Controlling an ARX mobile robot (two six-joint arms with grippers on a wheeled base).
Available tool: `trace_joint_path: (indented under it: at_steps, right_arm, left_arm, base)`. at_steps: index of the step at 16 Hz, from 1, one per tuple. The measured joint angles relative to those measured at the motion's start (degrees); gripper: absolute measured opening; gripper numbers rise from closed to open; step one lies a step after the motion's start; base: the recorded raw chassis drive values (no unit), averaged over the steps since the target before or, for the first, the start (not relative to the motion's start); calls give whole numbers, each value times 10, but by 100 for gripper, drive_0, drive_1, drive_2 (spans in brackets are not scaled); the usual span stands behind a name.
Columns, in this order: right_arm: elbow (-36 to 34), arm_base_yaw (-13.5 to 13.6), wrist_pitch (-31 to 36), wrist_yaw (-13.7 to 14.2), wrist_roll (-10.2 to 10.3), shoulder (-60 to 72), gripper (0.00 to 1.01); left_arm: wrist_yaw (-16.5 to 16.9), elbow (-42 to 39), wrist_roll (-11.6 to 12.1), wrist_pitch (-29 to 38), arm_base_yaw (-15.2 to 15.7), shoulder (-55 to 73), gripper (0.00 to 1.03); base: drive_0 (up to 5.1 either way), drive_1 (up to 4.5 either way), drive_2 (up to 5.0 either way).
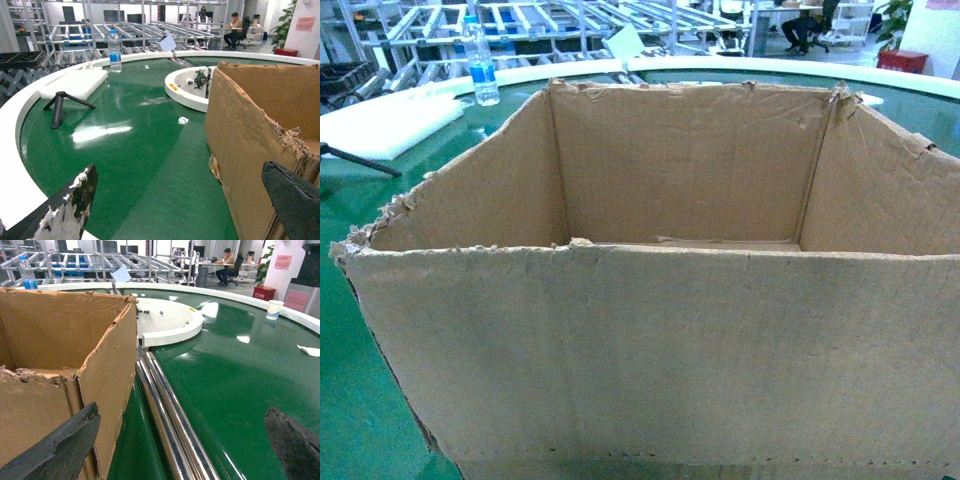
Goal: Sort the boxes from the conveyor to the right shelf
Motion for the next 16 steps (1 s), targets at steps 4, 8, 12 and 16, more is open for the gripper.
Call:
trace_joint_path:
  at_steps: [4,8,12,16]
  right_arm:
    - [0,0,0,0,0,0,98]
    - [0,-33,26,-33,14,8,98]
    - [35,-5,188,-23,15,193,98]
    - [161,54,280,9,7,451,98]
  left_arm:
    - [0,0,0,0,0,0,98]
    - [25,0,-10,1,37,1,98]
    - [36,26,-29,155,26,164,98]
    - [4,156,-44,287,-53,405,98]
  base:
    - [0,0,0]
    - [0,0,0]
    - [0,0,0]
    - [0,0,0]
